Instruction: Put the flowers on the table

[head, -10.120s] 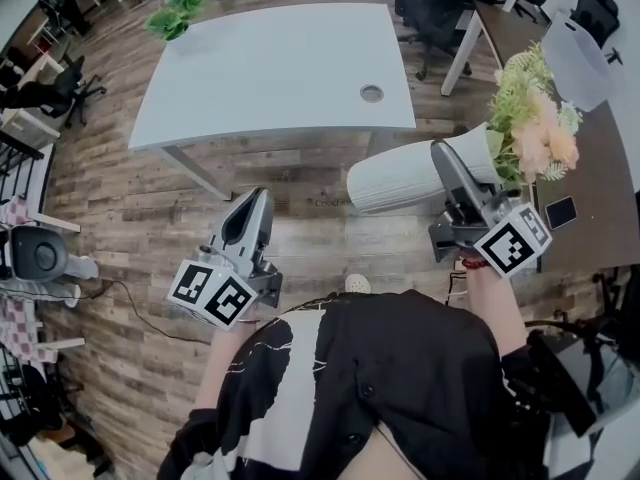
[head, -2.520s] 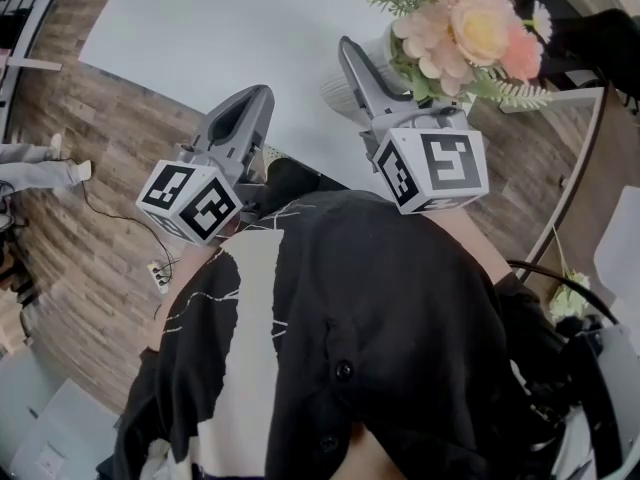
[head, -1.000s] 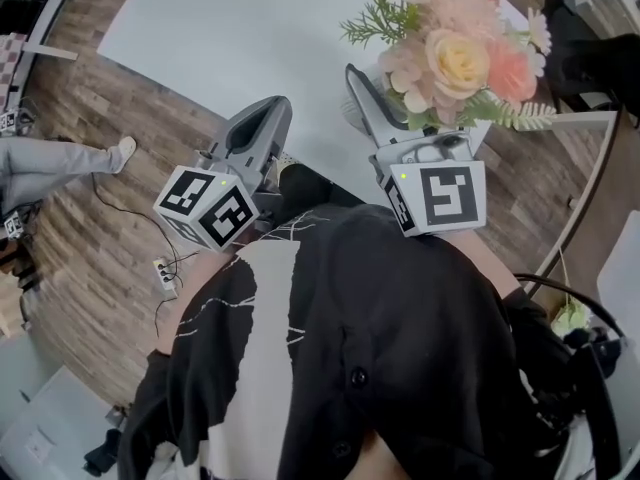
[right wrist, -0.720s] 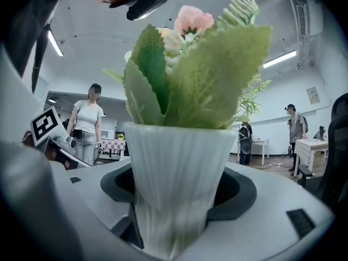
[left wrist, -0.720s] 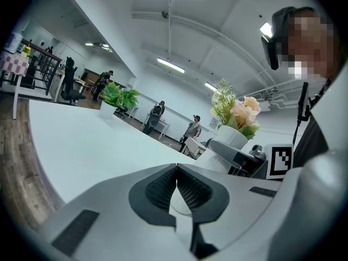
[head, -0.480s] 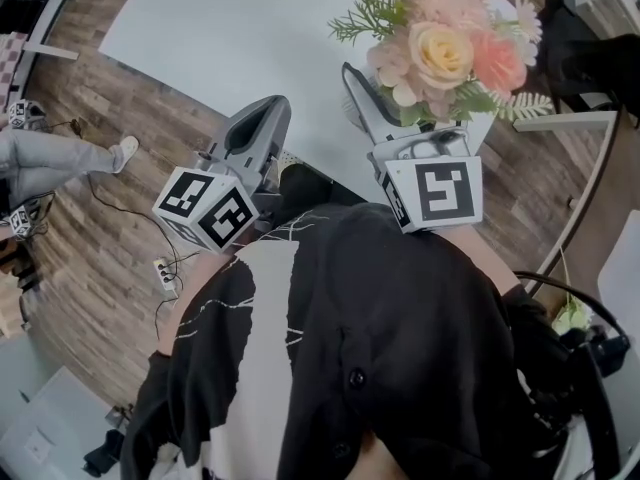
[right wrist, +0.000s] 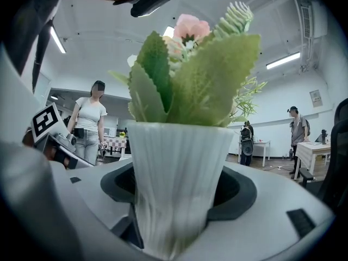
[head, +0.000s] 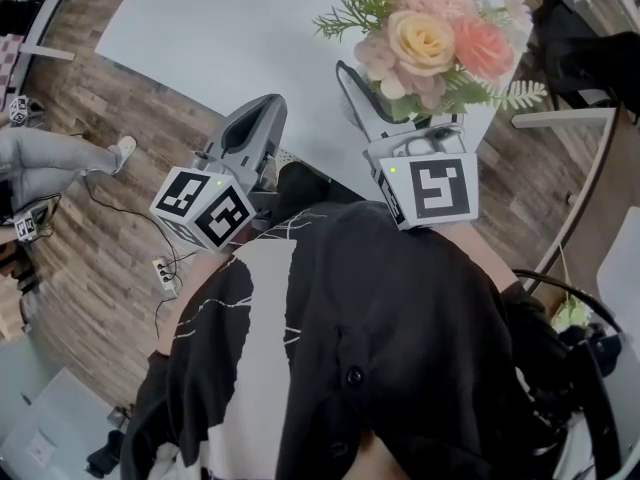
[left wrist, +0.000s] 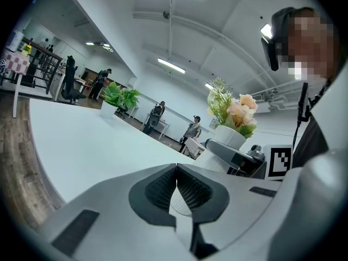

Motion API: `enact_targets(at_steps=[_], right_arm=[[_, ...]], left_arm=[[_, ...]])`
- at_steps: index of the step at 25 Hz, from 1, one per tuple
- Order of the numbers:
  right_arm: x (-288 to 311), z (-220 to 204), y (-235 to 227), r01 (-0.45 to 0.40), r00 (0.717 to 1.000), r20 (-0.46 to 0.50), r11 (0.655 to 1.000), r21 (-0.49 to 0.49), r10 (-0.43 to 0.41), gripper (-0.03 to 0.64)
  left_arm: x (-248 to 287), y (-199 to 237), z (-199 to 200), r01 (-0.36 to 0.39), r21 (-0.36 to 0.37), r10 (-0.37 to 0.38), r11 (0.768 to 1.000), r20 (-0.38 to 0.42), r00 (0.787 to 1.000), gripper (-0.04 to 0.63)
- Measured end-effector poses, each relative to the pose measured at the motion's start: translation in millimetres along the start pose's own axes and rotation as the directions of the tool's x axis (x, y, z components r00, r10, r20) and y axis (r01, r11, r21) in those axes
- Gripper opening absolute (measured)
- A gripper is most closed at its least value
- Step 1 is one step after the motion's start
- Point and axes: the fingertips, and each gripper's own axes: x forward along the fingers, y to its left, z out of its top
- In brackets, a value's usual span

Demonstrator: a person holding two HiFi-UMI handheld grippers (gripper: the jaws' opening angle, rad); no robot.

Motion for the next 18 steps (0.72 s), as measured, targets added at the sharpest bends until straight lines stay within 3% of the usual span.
enact_targets(at_steps=[18], right_arm=[[1.1,3.4,6.2,-0.026,1.000,0.001,1.000,-0.006,0.026,0.348]], left_arm=[[2.1,-1.7,1.5,0.007,-0.005,-0.007,1.000,-0.004,1.000,0.014]])
